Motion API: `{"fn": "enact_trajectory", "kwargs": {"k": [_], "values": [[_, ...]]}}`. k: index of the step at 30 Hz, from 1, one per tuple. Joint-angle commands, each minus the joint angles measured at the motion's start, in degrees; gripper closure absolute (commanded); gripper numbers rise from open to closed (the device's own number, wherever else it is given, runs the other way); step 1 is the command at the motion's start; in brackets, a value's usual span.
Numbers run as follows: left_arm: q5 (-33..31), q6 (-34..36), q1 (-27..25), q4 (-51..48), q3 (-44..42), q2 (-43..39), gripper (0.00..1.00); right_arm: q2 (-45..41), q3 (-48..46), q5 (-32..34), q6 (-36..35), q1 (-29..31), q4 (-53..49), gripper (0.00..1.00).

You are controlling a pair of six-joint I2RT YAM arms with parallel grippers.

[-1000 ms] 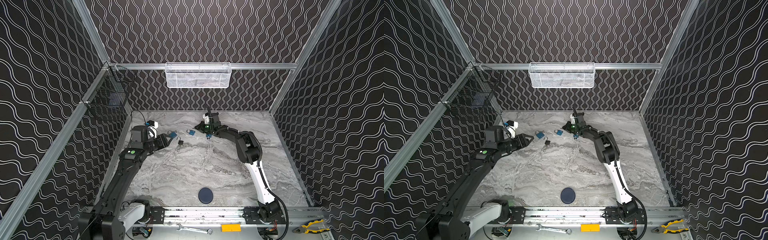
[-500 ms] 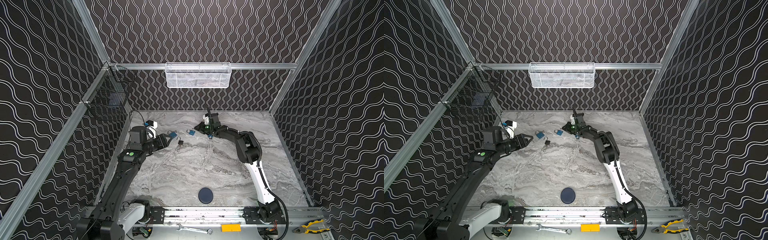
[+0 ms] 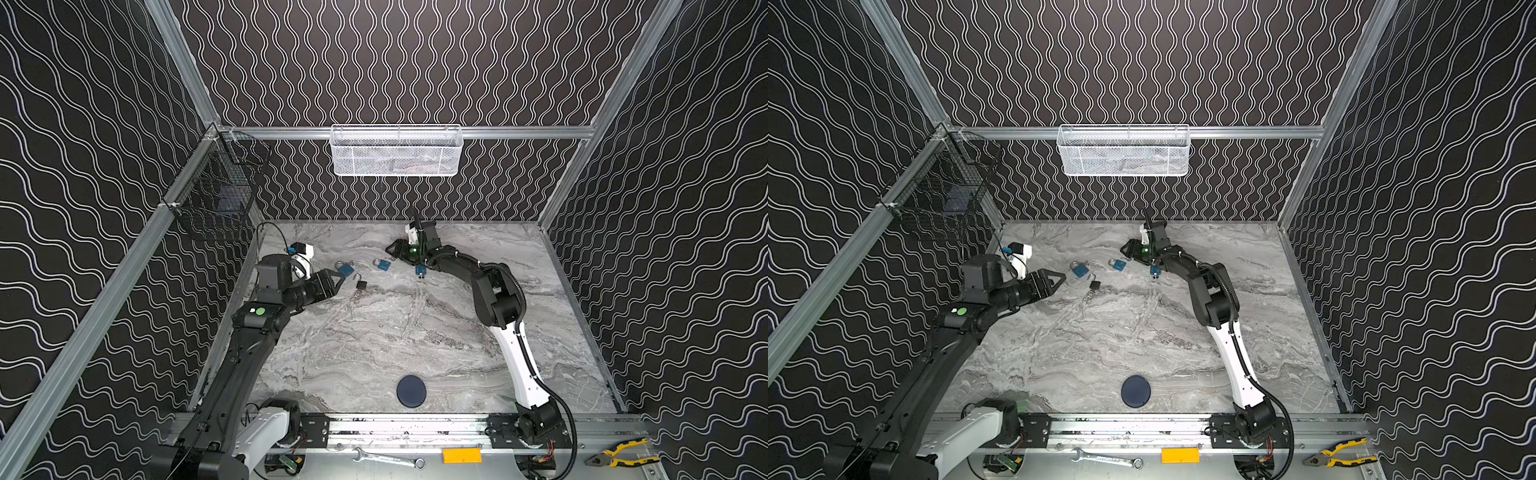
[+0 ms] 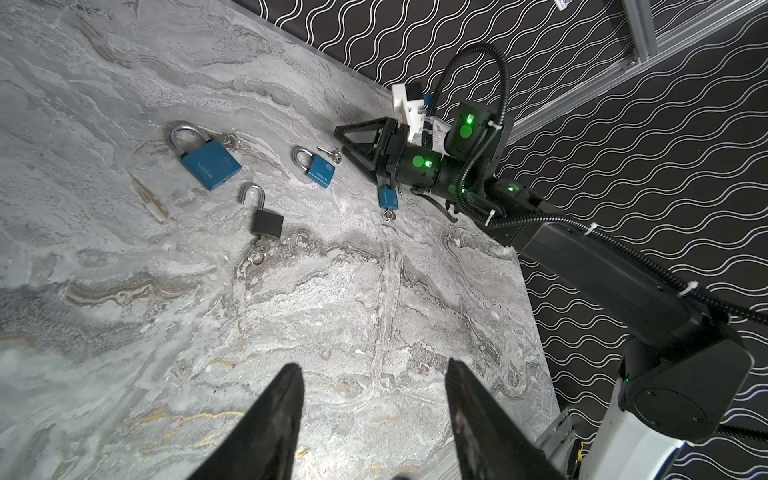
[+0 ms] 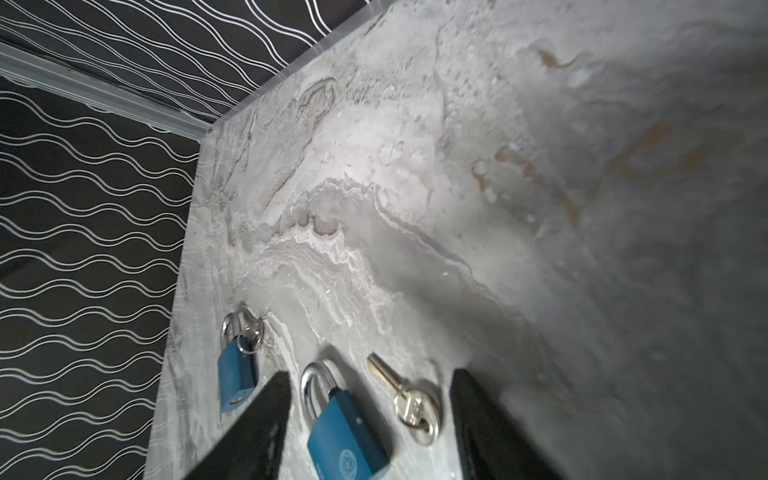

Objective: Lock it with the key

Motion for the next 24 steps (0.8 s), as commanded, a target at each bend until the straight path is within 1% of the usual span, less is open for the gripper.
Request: {"fn": "enact_trajectory", "kwargs": {"k": [1,4,6,9,10,11,13,15,16,19,21,22,23,24], "values": [[-0.92,1.78,0.15,-0.99,0.91,-0.28,0.4,-0.69,1.54,2.61,-3.11,0.0,-5.05,0.08],[-0.22,2.28,0.15,-1.07,0.75,-1.1,0.39,-1.2,2.08,3.5,-4.27,-0.07,-6.03,0.06],[-0.83,2.2,0.15,-1.22,0.47,-1.91,0.39,-1.67,3.12,4.43,-5.97,0.01,-7.78,0.06],[-2.24,2.83,0.15,-2.4,0.38,-3.18,0.38,-3.31,5.43,7.83,-10.33,-0.04,-12.07,0.04],[-2.85,3.32,0.15,-3.2,0.58,-3.37,0.38,-4.17,5.98,9.23,-11.92,0.01,-13.65,0.0],[-3.22,3.78,0.15,-3.86,0.69,-3.54,0.37,-4.92,6.24,10.19,-13.34,-0.05,-14.91,0.0],[-5.09,3.6,0.15,-5.04,0.65,-3.93,0.33,-7.22,6.01,13.05,-15.81,-0.02,-17.28,0.0],[-5.95,2.79,0.2,-4.67,0.16,-4.19,0.32,-9.56,4.64,15.61,-17.46,0.0,-19.28,0.0],[-6.92,2.27,0.16,-4.88,-0.07,-4.25,0.29,-10.98,3.44,16.96,-18.0,0.01,-19.9,0.0],[-11.18,1.57,0.23,-6.89,0.04,-3.6,0.27,-15.25,-2.34,20.95,-18.48,-0.03,-20.82,0.0],[-13.61,0.8,0.24,-7.81,-0.07,-3.29,0.24,-17.34,-6.68,22.14,-18.27,0.01,-20.96,0.0],[-14.27,0.41,0.24,-7.72,-0.29,-3.29,0.22,-18.08,-8.22,22.79,-18.14,-0.01,-21.08,0.0],[-15.28,-0.04,0.24,-7.84,-0.6,-3.44,0.16,-18.68,-9.88,22.92,-17.88,0.01,-21.22,0.0],[-16.9,-0.78,0.23,-8.17,-0.78,-3.63,0.04,-18.95,-11.45,22.78,-17.66,-0.06,-21.22,0.0]]}}
